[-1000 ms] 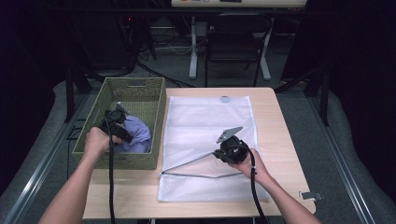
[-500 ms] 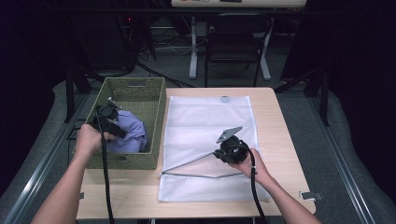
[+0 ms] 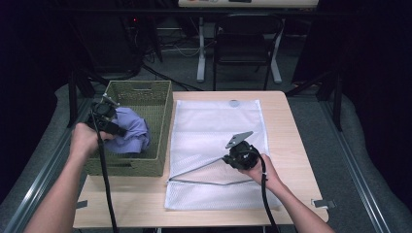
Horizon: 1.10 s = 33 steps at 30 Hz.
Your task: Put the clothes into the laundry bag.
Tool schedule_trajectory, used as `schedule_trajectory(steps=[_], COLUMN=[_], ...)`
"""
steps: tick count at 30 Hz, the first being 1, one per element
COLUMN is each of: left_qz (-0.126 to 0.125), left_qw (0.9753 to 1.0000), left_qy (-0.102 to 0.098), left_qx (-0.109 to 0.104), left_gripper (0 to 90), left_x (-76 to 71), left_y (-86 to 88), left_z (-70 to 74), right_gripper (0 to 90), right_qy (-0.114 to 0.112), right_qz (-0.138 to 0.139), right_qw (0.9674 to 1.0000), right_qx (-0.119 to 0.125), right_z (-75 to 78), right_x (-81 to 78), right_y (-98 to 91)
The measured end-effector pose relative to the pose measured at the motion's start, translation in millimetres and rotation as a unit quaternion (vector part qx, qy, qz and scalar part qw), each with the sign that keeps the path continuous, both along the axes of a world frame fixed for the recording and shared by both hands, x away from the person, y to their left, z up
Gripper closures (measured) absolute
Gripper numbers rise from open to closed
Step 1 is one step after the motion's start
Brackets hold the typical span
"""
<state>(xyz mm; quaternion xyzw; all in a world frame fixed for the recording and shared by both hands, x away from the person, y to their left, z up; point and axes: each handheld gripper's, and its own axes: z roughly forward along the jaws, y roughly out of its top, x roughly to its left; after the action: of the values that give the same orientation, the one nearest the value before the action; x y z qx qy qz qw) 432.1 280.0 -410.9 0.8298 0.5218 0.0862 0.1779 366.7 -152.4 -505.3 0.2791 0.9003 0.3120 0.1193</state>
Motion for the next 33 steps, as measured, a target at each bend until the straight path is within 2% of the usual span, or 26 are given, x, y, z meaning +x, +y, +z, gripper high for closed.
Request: schedule_trajectory(steps=[19,26,33], left_qz=[-0.009,-0.017,-0.035], left_qw=[0.9995,0.9990,0.9981], left_qy=[-0.028,-0.039,-0.048], left_qx=[-0.007,-0.015,-0.018], left_gripper=[72.9,72.9,72.9], left_x=[-9.8,-11.9,-13.1], left_y=[5.6,1.5,-9.3], left_z=[38.1,48.8,58.0], right_gripper=[86.1,86.1,86.1], right_qy=[-0.001,-0.001,0.000], right_qz=[-0.003,-0.001,-0.002], right_qw=[1.0000,1.0000,1.0000], right_qx=[0.001,-0.002,-0.003], right_z=[-0.1,0.5,0.6], right_x=[0.1,0.2,0.1], right_y=[0.4,0.3,0.5])
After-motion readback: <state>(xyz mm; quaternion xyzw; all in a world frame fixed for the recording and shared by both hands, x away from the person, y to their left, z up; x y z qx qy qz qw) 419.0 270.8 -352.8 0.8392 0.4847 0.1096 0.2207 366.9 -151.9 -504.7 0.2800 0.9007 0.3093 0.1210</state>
